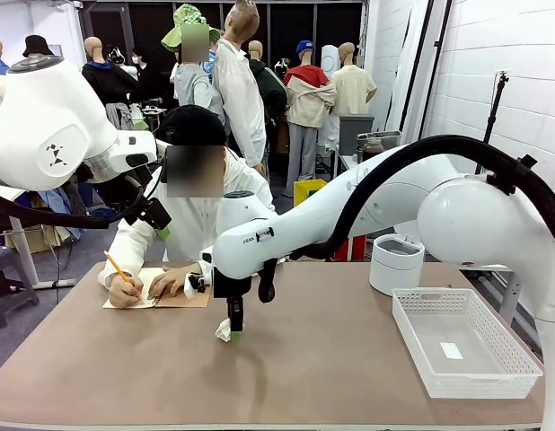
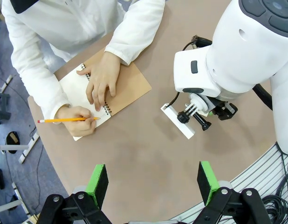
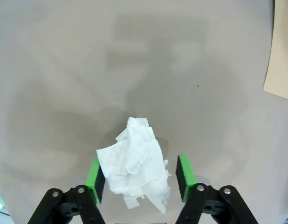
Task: Sort the paper based on its condition.
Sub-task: If a person hands you a paper, place it in the Organizing basket , and if it's crumpled, put it in the Trash can.
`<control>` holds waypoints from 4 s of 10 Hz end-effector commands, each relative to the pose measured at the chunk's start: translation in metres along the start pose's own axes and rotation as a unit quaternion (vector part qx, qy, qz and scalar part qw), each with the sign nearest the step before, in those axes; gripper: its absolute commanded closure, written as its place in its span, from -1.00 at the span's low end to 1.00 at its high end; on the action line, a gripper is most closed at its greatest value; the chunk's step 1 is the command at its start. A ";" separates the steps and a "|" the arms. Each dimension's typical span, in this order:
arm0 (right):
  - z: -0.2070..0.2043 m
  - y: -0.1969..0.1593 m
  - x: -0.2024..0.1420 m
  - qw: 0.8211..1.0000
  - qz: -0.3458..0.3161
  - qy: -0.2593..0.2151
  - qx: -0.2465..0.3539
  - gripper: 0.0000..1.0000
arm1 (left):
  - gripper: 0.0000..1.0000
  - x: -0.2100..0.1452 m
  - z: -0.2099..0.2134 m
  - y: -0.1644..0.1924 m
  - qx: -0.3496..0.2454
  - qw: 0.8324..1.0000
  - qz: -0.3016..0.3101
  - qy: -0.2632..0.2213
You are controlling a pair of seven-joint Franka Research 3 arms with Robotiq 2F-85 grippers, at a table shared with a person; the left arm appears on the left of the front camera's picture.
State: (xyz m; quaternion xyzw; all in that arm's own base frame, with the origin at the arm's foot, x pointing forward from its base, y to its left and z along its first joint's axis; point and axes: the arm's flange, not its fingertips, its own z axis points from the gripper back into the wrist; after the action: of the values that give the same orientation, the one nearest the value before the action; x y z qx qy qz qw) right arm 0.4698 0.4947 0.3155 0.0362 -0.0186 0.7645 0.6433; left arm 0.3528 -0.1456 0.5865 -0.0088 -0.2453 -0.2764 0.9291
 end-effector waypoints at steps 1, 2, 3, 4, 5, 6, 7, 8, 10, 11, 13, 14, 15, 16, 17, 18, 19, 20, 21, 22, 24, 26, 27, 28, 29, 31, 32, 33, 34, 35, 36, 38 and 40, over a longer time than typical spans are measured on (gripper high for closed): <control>0.000 -0.003 0.004 1.000 -0.013 0.020 0.000 0.17 | -1.00 0.000 0.000 0.001 -0.001 1.000 0.001 -0.003; 0.000 -0.004 0.005 1.000 -0.018 0.018 0.002 0.57 | -1.00 0.000 0.000 0.001 -0.001 1.000 0.001 -0.003; -0.001 -0.007 0.007 1.000 -0.023 0.017 -0.003 0.96 | -1.00 0.000 0.000 0.001 -0.001 1.000 0.001 -0.003; 0.001 -0.008 0.005 0.999 -0.031 0.018 0.000 0.96 | -1.00 0.000 0.000 0.001 -0.001 1.000 0.001 -0.003; 0.003 -0.007 0.003 0.999 -0.040 0.020 0.004 0.96 | -1.00 0.000 0.000 0.001 -0.001 1.000 0.001 -0.003; 0.006 -0.006 0.004 0.998 -0.052 0.019 0.015 0.96 | -1.00 0.000 0.000 0.001 -0.001 1.000 0.001 -0.003; 0.009 -0.008 0.004 0.998 -0.064 0.019 0.021 0.96 | -1.00 0.000 0.000 0.001 -0.001 1.000 0.001 -0.003; 0.016 -0.007 0.000 0.997 -0.075 0.017 0.032 0.96 | -1.00 0.000 0.000 0.001 -0.001 1.000 0.001 -0.003; 0.046 -0.002 -0.019 0.992 -0.116 0.018 0.037 0.96 | -1.00 0.000 0.000 0.001 -0.001 1.000 0.001 -0.003; 0.065 -0.003 -0.039 0.988 -0.149 0.022 0.018 0.96 | -1.00 0.000 0.000 0.001 -0.001 1.000 0.001 -0.003; 0.105 -0.002 -0.092 0.974 -0.223 0.026 -0.034 0.96 | -1.00 0.000 0.000 0.001 -0.001 1.000 0.001 -0.003; 0.121 -0.001 -0.115 0.964 -0.256 0.039 -0.058 0.96 | -1.00 0.000 0.000 0.001 -0.001 1.000 0.001 -0.003; 0.135 -0.001 -0.137 0.952 -0.291 0.051 -0.076 0.96 | -1.00 0.000 0.000 0.001 -0.001 1.000 0.001 -0.003; 0.149 -0.003 -0.159 0.941 -0.321 0.061 -0.093 0.96 | -1.00 0.000 0.000 0.001 -0.001 1.000 0.001 -0.003; 0.160 -0.007 -0.182 0.926 -0.356 0.075 -0.102 0.96 | -1.00 0.000 0.000 0.001 -0.001 1.000 0.001 -0.003; 0.169 -0.011 -0.198 0.914 -0.382 0.080 -0.108 0.96 | -1.00 0.000 0.000 0.001 -0.001 1.000 0.001 -0.003; 0.176 -0.010 -0.209 0.907 -0.399 0.078 -0.112 0.96 | -1.00 0.000 0.000 0.001 -0.001 1.000 0.001 -0.003; 0.180 -0.009 -0.209 0.904 -0.406 0.070 -0.116 0.96 | -1.00 0.000 0.000 0.001 -0.001 1.000 0.001 -0.003; 0.181 -0.003 -0.198 0.907 -0.403 0.058 -0.111 0.96 | -1.00 0.000 0.000 0.001 -0.001 1.000 0.001 -0.003; 0.184 -0.019 -0.216 0.911 -0.392 0.064 -0.108 0.96 | -1.00 0.000 0.000 0.001 -0.001 1.000 0.001 -0.003; 0.184 -0.019 -0.216 0.911 -0.392 0.064 -0.108 0.96 | -1.00 0.000 0.000 0.001 -0.001 1.000 0.001 -0.003; 0.185 -0.017 -0.212 0.910 -0.396 0.061 -0.108 0.96 | -1.00 0.000 0.000 0.001 -0.001 1.000 0.001 -0.003; 0.186 -0.022 -0.221 0.895 -0.422 0.069 -0.127 0.96 | -1.00 0.000 0.000 0.001 -0.001 1.000 0.001 -0.003; 0.189 -0.025 -0.233 0.877 -0.451 0.080 -0.142 0.96 | -1.00 0.000 0.000 0.001 -0.001 1.000 0.001 -0.003; 0.191 -0.027 -0.247 0.866 -0.469 0.090 -0.152 0.96 | -1.00 0.000 0.000 0.001 -0.001 1.000 0.001 -0.003; 0.200 -0.036 -0.280 0.845 -0.491 0.117 -0.180 0.96 | -1.00 0.000 0.000 0.001 -0.001 1.000 0.001 -0.003; 0.201 -0.038 -0.289 0.828 -0.507 0.130 -0.201 0.96 | -1.00 0.000 0.000 0.001 -0.001 1.000 0.001 -0.003; 0.201 -0.040 -0.299 0.806 -0.525 0.152 -0.229 0.96 | -1.00 0.000 0.000 0.001 -0.001 1.000 0.001 -0.003; 0.202 -0.046 -0.314 0.801 -0.516 0.173 -0.251 0.96 | -1.00 0.000 0.000 0.001 -0.001 1.000 0.001 -0.003; 0.200 -0.052 -0.322 0.793 -0.515 0.183 -0.270 0.96 | -1.00 0.000 0.000 0.001 -0.001 1.000 0.001 -0.003; 0.194 -0.055 -0.324 0.789 -0.514 0.188 -0.280 0.96 | -1.00 0.000 0.000 0.001 -0.001 1.000 0.001 -0.003; 0.190 -0.061 -0.341 0.781 -0.516 0.201 -0.288 0.96 | -1.00 0.000 0.000 0.001 -0.001 1.000 0.001 -0.003; 0.180 -0.070 -0.346 0.778 -0.522 0.203 -0.286 0.96 | -1.00 0.000 0.000 0.001 -0.001 1.000 0.001 -0.003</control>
State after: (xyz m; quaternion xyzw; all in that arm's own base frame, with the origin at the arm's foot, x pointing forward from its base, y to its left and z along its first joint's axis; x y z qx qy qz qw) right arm 0.5931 0.1527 0.4700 -0.2897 -0.0725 0.2748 0.9139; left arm 0.3530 -0.1452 0.5866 -0.0085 -0.2454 -0.2759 0.9293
